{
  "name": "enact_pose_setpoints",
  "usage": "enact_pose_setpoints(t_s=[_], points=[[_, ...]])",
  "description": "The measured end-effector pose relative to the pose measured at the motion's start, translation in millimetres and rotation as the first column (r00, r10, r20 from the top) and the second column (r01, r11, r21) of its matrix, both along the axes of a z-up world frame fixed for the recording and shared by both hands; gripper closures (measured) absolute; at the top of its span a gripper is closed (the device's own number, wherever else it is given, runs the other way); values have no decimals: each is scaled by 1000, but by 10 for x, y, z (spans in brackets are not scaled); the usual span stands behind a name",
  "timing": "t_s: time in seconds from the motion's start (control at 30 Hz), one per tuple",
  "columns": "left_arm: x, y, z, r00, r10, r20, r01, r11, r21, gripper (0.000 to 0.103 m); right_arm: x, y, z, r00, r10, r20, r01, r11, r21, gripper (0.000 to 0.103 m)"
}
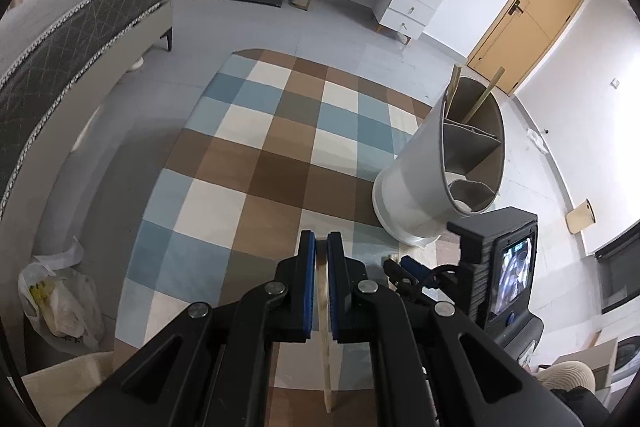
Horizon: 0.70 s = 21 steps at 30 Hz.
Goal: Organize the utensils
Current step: 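Grasp a chopstick with the left gripper while the right gripper grasps another, then carry both chopsticks over the caddy and release them into it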
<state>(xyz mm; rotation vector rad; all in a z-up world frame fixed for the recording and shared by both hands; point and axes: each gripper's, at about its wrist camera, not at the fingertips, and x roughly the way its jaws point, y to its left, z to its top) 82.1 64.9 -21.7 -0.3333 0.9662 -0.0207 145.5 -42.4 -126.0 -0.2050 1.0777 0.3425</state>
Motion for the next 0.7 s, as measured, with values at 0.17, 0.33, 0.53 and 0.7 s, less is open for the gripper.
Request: enact_pose_setpoints(t_s=[0.17,0.33,0.53,0.7], points=[[-15,-12,31,1000,0,13,0,1000,16,101,-3,35,-33,1000,1,17,-1,1000,-10,92],[-8,-24,38,1000,-4,19,3,1000,27,101,-45,-2,-11,999,-1,32,1,1000,13,96],[11,-51,49,1000,-7,20,7,999,39,101,-66,-102,144,998,-33,54,27,995,95,97],[11,-85,62,1000,-12,28,11,999,47,101,-176,-224,384,994,-58,92,41,983,179,97]])
